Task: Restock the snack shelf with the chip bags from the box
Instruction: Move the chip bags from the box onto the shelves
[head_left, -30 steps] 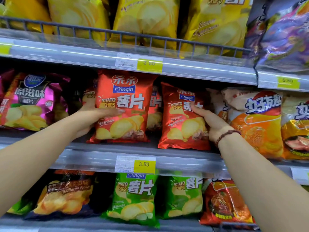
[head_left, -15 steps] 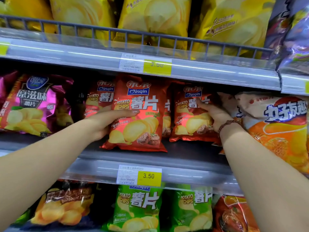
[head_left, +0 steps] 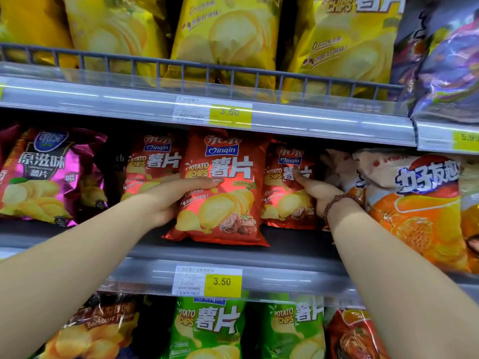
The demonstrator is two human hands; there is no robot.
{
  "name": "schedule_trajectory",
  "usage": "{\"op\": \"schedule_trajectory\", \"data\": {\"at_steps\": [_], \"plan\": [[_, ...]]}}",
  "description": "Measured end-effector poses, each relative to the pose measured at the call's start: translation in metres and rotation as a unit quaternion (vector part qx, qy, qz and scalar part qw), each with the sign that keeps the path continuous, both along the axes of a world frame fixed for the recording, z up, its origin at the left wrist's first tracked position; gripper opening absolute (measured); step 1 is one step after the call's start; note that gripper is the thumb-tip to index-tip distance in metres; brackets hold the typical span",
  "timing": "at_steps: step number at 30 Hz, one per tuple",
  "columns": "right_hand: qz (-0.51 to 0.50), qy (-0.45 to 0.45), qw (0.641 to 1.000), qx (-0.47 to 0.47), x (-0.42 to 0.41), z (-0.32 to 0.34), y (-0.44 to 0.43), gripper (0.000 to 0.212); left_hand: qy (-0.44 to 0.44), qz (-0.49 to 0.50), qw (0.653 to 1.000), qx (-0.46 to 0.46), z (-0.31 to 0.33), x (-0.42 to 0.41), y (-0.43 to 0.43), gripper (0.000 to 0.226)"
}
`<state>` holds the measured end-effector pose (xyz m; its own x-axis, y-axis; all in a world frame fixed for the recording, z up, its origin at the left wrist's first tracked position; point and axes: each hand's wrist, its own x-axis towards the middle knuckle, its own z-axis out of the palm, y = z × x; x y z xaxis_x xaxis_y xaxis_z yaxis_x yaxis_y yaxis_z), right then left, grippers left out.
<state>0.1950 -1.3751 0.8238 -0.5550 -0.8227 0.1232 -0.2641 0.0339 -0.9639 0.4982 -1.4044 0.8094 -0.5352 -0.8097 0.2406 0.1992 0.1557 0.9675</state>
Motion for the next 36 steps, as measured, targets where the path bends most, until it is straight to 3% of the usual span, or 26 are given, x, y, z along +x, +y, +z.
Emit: {"op": "schedule_trajectory", "data": {"at_steps": [3,6,8,11,15,21,28,31,33,35,36], "plan": [[-0.070,0.081,0.994,-0.037,0.034,0.008,0.025,0.068,0.021,0.001,1.000,0.010,0.003,-0.013,0.010,0.061],[-0.094,0.083,0.986,-0.114,0.052,0.009,0.042,0.052,0.025,-0.003,0.999,0.020,0.004,-0.032,0.017,0.061],[-0.054,0.017,0.988,-0.141,0.062,0.009,0.059,0.048,0.021,-0.009,1.000,0.020,0.002,-0.049,0.019,0.067],[0.019,-0.088,0.986,-0.137,0.072,0.005,0.087,0.056,0.022,-0.025,0.998,0.044,0.000,-0.075,0.026,0.051],[0.014,-0.094,0.985,-0.145,0.063,-0.009,0.099,0.059,0.022,-0.036,0.998,0.050,-0.002,-0.109,0.024,0.112],[-0.027,-0.079,0.988,-0.131,0.049,-0.010,0.098,0.061,0.048,-0.065,0.995,0.062,-0.008,-0.134,0.027,0.097],[-0.045,-0.095,0.991,-0.084,0.040,-0.018,0.091,0.074,-0.003,-0.046,0.998,0.038,-0.012,-0.138,0.027,0.123],[-0.063,-0.093,0.991,-0.074,0.050,-0.017,0.096,0.082,-0.080,0.012,0.996,0.023,-0.007,-0.129,0.041,0.118],[-0.071,-0.085,0.991,-0.074,0.048,-0.019,0.094,0.105,-0.107,0.035,0.993,0.024,-0.007,-0.125,0.050,0.115],[-0.068,-0.074,0.992,-0.075,0.044,-0.024,0.094,0.125,-0.113,0.040,0.993,0.010,-0.008,-0.120,0.055,0.097],[-0.063,-0.071,0.992,-0.078,0.044,-0.026,0.097,0.122,-0.109,0.044,0.993,0.008,-0.009,-0.118,0.058,0.091]]}}
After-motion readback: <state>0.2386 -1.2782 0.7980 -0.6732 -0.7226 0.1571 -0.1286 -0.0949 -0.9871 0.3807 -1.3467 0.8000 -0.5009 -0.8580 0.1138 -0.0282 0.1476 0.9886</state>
